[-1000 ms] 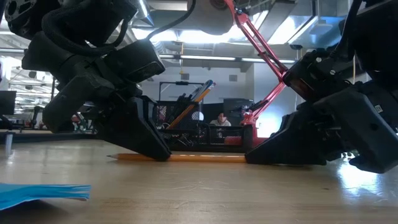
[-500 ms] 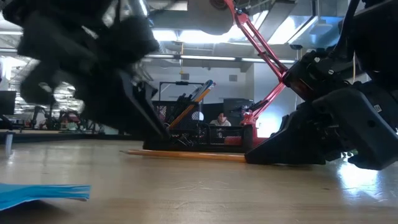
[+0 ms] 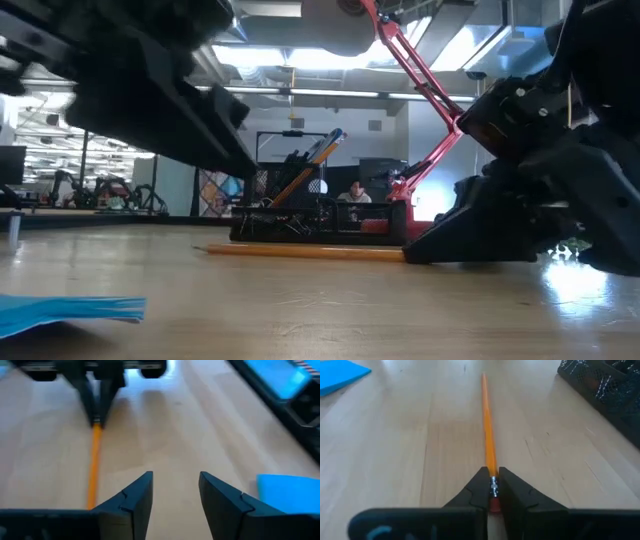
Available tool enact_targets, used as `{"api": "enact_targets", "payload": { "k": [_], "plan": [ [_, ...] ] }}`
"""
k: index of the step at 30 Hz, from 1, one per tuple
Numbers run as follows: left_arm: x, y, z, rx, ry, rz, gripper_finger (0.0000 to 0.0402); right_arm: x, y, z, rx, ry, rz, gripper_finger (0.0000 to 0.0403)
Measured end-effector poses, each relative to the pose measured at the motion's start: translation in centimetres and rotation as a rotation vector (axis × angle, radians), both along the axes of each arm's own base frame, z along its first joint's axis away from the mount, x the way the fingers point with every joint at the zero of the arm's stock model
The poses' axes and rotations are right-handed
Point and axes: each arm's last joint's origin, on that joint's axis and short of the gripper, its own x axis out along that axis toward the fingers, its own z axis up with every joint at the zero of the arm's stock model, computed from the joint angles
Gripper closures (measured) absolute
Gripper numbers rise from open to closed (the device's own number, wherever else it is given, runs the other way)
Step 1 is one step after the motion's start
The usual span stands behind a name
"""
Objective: Pick and place office supplies into organizer
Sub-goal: Put the orange pencil into the black desk organizer
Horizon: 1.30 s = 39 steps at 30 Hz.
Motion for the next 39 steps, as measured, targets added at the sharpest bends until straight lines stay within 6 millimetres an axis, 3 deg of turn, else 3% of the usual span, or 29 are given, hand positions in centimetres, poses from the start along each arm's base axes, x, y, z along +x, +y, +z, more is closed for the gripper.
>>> {"api": "enact_targets", "payload": {
  "k": [12,20,31,39],
  "plan": [
    [-0.8,-0.3,0.3,0.058,0.024,0.041,0.0247,0.2,0.1,3.1,-0.005,-0.067,-0.004,0.0368],
    [-0.8,-0.1,0.4,0.120,0.003,0.073,0.0246,-0.3,-0.3,4.7,-0.030,0.081,-0.042,0.0368],
    [-0.8,-0.1,0.3,0.139,0.008,0.050,0.0247,2.7,0.7,11.9,-0.230,0.396,0.020,0.0368],
    [-1.6,-0.8,-0.3,-0.011,0.145,-0.070,0.0251,4.1,-0.8,17.0,-0.377,0.580,0.020,0.0368]
  ]
}}
